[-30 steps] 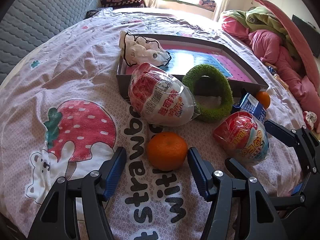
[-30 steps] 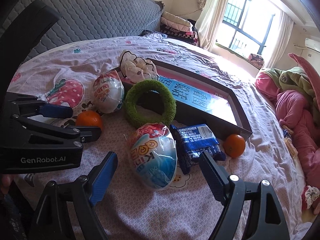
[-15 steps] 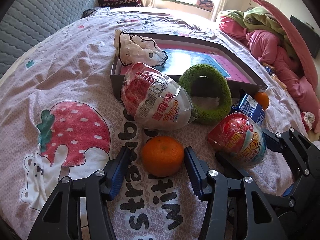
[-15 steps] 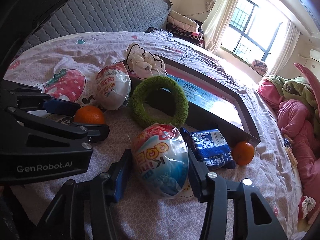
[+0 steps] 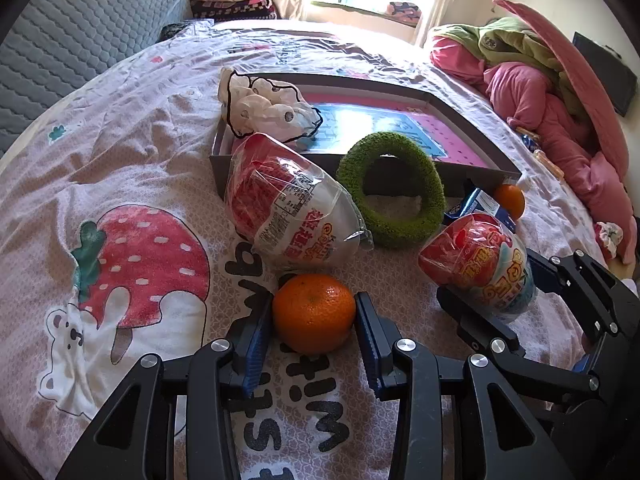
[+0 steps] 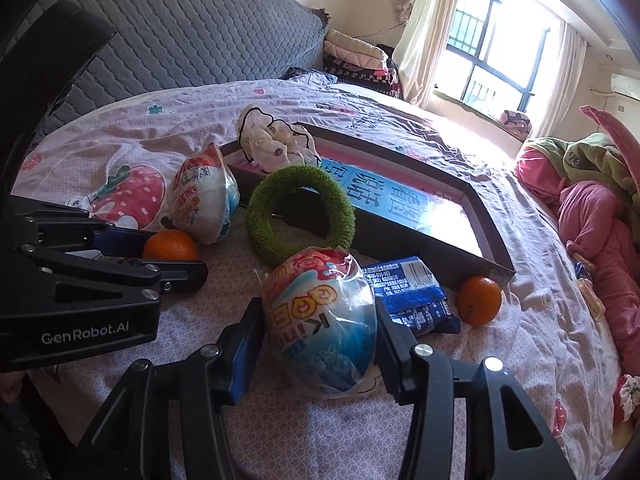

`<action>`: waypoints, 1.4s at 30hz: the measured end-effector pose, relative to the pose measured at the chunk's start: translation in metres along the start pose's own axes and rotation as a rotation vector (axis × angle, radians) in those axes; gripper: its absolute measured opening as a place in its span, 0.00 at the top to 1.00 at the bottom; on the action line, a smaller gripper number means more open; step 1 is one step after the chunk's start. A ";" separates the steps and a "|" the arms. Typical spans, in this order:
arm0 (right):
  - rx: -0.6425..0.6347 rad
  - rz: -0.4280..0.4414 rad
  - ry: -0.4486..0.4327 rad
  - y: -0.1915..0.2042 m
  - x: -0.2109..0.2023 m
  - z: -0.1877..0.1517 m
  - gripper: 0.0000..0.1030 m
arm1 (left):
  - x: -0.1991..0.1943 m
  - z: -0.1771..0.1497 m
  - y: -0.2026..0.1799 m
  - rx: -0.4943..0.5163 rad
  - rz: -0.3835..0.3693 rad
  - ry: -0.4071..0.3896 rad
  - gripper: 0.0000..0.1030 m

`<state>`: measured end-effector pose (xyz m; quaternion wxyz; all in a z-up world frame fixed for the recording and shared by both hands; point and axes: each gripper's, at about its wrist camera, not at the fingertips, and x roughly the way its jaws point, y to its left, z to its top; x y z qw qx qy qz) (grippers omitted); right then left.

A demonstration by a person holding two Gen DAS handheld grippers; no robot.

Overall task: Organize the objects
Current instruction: 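Grasp the tangerine with left tool while right tool grasps the blue Kinder egg, then lift and carry the tangerine and blue Kinder egg over the tray with both tools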

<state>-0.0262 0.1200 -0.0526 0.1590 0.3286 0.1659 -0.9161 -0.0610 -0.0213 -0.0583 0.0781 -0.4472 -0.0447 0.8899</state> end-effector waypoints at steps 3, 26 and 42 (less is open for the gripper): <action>0.011 0.007 -0.006 -0.002 -0.002 0.000 0.50 | -0.005 -0.002 -0.003 0.008 -0.002 0.000 0.60; 0.102 0.005 -0.103 -0.037 -0.035 0.004 0.50 | -0.046 0.007 -0.031 0.039 0.042 -0.095 0.60; 0.165 -0.002 -0.138 -0.058 -0.042 0.013 0.50 | -0.051 0.014 -0.036 0.039 0.028 -0.146 0.60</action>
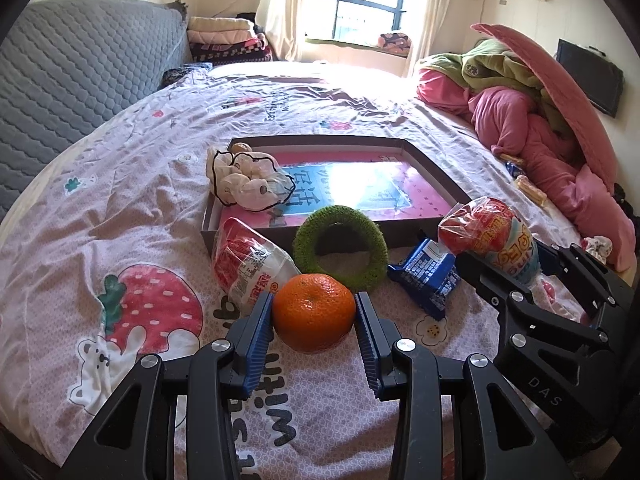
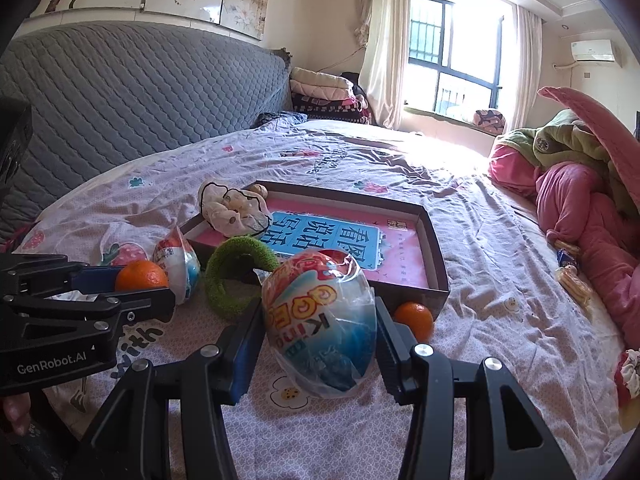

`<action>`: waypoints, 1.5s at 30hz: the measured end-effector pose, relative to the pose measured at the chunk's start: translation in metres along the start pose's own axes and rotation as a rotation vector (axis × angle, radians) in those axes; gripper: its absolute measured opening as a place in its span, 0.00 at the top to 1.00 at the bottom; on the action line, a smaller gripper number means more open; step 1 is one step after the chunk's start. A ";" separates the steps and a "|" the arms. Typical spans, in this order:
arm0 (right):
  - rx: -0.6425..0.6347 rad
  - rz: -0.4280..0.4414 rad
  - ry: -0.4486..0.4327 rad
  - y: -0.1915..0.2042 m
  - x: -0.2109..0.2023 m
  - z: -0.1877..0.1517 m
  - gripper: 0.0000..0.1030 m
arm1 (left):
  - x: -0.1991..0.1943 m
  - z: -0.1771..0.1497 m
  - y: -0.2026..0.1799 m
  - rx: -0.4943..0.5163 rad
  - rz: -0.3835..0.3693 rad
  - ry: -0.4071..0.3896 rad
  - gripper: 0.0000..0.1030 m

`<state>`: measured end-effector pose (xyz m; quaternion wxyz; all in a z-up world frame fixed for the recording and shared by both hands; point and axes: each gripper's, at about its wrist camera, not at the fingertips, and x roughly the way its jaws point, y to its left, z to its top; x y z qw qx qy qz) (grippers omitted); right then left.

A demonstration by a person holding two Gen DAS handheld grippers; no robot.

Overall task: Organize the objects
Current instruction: 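Lift and carry the tangerine and blue Kinder egg over the tray with both tools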

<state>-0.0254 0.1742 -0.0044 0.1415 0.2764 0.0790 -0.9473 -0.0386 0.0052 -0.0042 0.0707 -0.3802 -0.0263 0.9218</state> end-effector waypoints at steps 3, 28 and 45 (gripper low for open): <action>0.007 0.002 -0.013 -0.005 0.000 0.007 0.50 | 0.001 0.005 -0.001 -0.003 -0.008 -0.003 0.60; 0.032 -0.015 -0.090 -0.028 0.004 0.050 0.50 | 0.012 0.059 -0.006 -0.009 0.030 -0.065 0.60; 0.053 -0.040 -0.121 -0.047 0.010 0.068 0.50 | 0.021 0.081 -0.015 -0.018 0.026 -0.085 0.60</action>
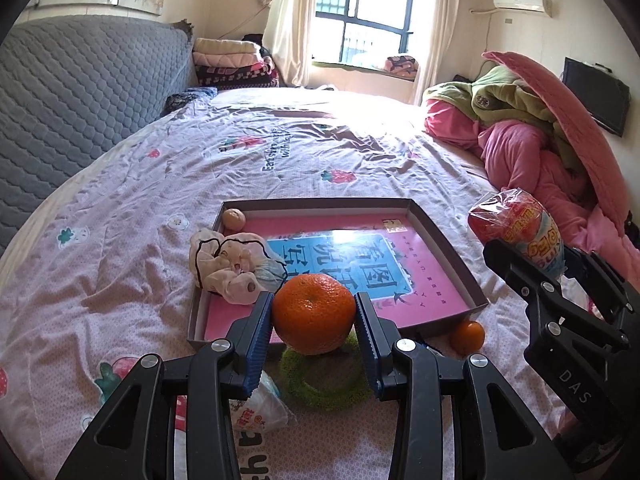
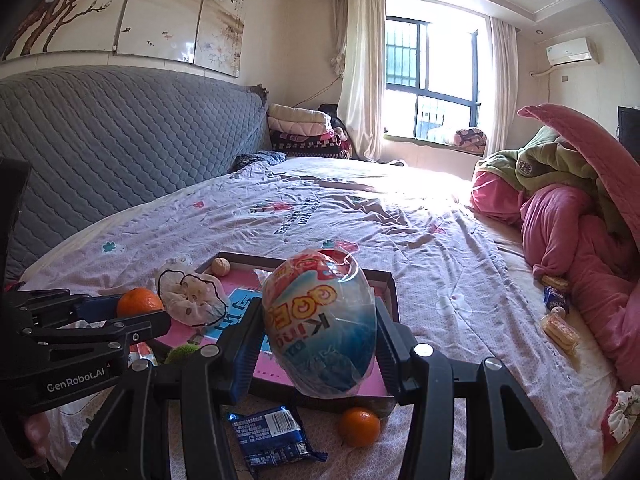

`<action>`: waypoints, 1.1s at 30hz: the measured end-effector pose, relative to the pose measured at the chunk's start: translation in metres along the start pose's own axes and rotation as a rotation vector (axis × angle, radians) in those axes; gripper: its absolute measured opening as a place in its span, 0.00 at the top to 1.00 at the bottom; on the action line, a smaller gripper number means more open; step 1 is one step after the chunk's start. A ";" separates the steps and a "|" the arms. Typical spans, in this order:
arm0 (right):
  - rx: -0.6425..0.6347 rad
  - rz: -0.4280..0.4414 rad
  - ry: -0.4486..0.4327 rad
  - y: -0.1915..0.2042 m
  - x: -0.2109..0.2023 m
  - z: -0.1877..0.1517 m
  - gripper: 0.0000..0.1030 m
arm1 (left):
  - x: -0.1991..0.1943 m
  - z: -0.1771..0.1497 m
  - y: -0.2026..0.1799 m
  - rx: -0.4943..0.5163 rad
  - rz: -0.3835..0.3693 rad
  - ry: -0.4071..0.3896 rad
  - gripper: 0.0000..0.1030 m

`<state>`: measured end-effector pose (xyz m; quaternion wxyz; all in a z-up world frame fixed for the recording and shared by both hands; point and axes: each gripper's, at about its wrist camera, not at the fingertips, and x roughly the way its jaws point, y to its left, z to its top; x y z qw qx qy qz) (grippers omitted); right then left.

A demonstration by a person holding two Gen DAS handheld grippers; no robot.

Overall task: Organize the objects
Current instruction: 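Lift and carry the tangerine and blue Kinder egg over the tray with both tools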

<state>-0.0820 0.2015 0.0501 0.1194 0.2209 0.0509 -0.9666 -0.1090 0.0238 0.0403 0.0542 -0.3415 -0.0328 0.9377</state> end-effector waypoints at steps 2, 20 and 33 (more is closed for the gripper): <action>0.000 -0.001 -0.002 -0.001 0.001 0.002 0.50 | 0.001 0.003 -0.003 0.002 0.002 -0.004 0.60; -0.017 -0.020 0.006 -0.008 0.017 0.011 0.50 | 0.020 0.026 -0.012 -0.011 -0.012 -0.005 0.60; 0.001 -0.014 0.014 -0.018 0.029 0.018 0.50 | 0.035 0.039 -0.018 0.001 -0.015 -0.016 0.60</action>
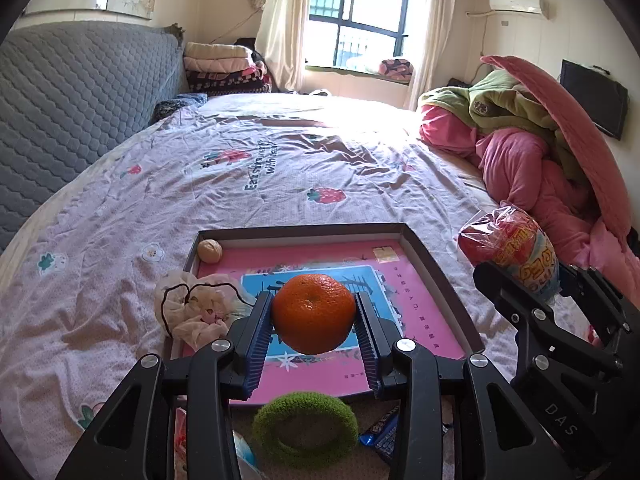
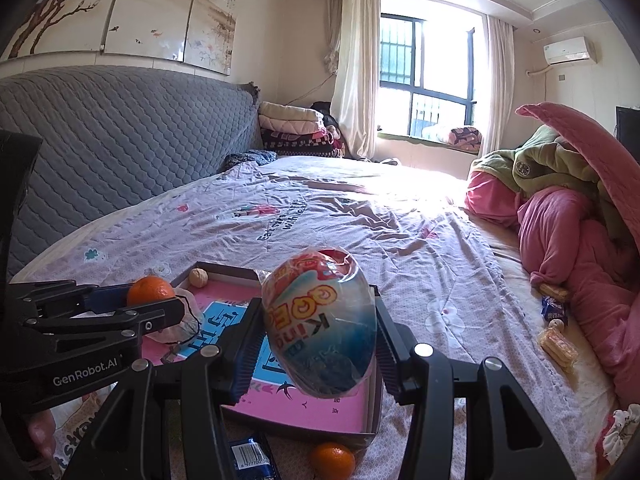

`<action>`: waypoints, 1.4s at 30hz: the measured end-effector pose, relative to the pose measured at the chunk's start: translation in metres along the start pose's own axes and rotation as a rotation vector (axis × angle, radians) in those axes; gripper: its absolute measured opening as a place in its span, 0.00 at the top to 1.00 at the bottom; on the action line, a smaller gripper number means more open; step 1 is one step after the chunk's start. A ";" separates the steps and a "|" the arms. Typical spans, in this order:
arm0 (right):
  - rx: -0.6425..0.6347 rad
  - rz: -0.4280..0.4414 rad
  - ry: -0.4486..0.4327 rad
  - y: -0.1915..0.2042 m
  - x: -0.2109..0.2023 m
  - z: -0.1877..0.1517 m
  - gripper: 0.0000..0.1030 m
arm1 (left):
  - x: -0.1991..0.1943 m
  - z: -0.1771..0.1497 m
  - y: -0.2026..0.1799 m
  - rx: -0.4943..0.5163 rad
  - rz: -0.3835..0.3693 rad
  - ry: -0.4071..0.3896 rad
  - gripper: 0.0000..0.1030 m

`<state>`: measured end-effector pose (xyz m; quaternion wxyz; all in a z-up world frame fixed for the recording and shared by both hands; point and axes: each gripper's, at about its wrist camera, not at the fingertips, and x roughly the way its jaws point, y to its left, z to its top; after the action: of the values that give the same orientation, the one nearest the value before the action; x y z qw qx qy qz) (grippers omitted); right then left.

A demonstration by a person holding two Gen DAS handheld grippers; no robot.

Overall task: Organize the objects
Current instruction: 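Lift and carry the tangerine and blue Kinder egg over the tray with both tools, then lower the tangerine and blue Kinder egg toward the pink book with both tools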

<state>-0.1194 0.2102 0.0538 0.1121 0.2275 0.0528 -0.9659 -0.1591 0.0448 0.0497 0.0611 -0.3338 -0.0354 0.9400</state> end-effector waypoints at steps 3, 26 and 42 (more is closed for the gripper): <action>-0.004 0.005 -0.005 -0.001 0.000 0.004 0.50 | 0.002 0.004 0.003 -0.007 0.002 -0.007 0.60; -0.014 0.007 0.031 -0.012 0.033 0.013 0.50 | 0.048 0.019 -0.001 0.011 0.016 0.048 0.60; -0.006 0.018 0.154 -0.020 0.067 -0.012 0.50 | 0.088 -0.004 -0.008 0.039 0.032 0.146 0.60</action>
<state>-0.1773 0.2187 0.0138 0.1172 0.3012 0.0620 -0.9443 -0.2239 0.0653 -0.0073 0.0552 -0.4008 -0.0073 0.9145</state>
